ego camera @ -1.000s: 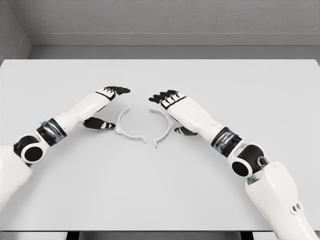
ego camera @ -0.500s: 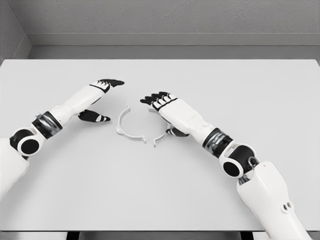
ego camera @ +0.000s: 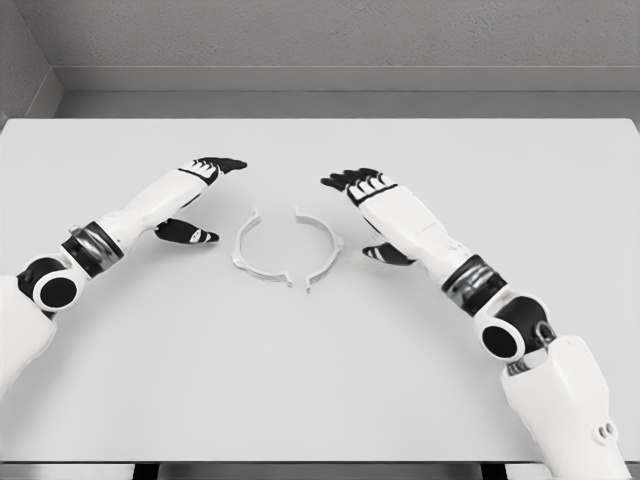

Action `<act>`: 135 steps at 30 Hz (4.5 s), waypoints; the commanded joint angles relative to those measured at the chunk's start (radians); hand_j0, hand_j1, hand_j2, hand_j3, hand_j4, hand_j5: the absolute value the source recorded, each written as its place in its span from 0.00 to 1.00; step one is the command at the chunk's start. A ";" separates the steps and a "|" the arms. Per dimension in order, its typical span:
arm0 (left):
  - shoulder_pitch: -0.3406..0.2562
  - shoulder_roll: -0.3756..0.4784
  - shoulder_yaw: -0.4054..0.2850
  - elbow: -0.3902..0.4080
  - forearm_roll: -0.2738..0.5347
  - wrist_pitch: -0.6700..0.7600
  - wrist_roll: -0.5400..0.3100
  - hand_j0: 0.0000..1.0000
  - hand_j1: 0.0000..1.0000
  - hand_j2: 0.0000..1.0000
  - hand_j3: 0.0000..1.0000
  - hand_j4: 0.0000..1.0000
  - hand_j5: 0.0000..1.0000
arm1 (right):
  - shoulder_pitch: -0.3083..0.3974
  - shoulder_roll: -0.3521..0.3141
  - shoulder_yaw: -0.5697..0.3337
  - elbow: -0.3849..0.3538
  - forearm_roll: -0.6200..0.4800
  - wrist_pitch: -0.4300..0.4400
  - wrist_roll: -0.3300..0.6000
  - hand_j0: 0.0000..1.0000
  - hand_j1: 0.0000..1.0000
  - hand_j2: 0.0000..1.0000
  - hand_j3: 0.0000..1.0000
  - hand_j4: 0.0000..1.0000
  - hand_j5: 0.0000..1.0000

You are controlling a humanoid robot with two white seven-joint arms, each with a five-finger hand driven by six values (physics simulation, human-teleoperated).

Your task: Assemble PVC drainage pipe clamps

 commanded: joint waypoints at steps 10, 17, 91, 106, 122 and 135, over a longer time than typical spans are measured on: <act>-0.021 -0.033 -0.014 0.040 0.001 0.000 0.001 1.00 1.00 1.00 1.00 1.00 1.00 | 0.169 -0.201 -0.503 -0.082 -0.240 -0.251 0.003 1.00 1.00 1.00 1.00 1.00 1.00; -0.020 -0.037 -0.014 0.034 0.002 0.000 0.001 1.00 1.00 1.00 1.00 1.00 1.00 | 0.183 -0.229 -0.577 -0.083 -0.254 -0.251 0.376 1.00 1.00 1.00 1.00 1.00 1.00; 0.035 -0.008 -0.022 -0.099 0.010 0.000 0.004 1.00 1.00 1.00 1.00 1.00 1.00 | 0.195 -0.223 -0.538 -0.091 -0.377 -0.251 0.376 1.00 1.00 1.00 1.00 1.00 1.00; 0.044 -0.005 -0.040 -0.118 0.007 0.000 0.004 1.00 1.00 1.00 1.00 1.00 1.00 | 0.195 -0.225 -0.540 -0.085 -0.373 -0.251 0.376 1.00 1.00 1.00 1.00 1.00 1.00; 0.051 -0.019 -0.045 -0.109 -0.010 0.000 0.004 1.00 1.00 1.00 1.00 1.00 1.00 | 0.195 -0.225 -0.540 -0.086 -0.375 -0.251 0.376 1.00 1.00 1.00 1.00 1.00 1.00; 0.051 -0.034 -0.048 -0.109 -0.010 0.000 0.002 1.00 1.00 1.00 1.00 1.00 1.00 | 0.196 -0.225 -0.538 -0.085 -0.375 -0.251 0.376 1.00 1.00 1.00 1.00 1.00 1.00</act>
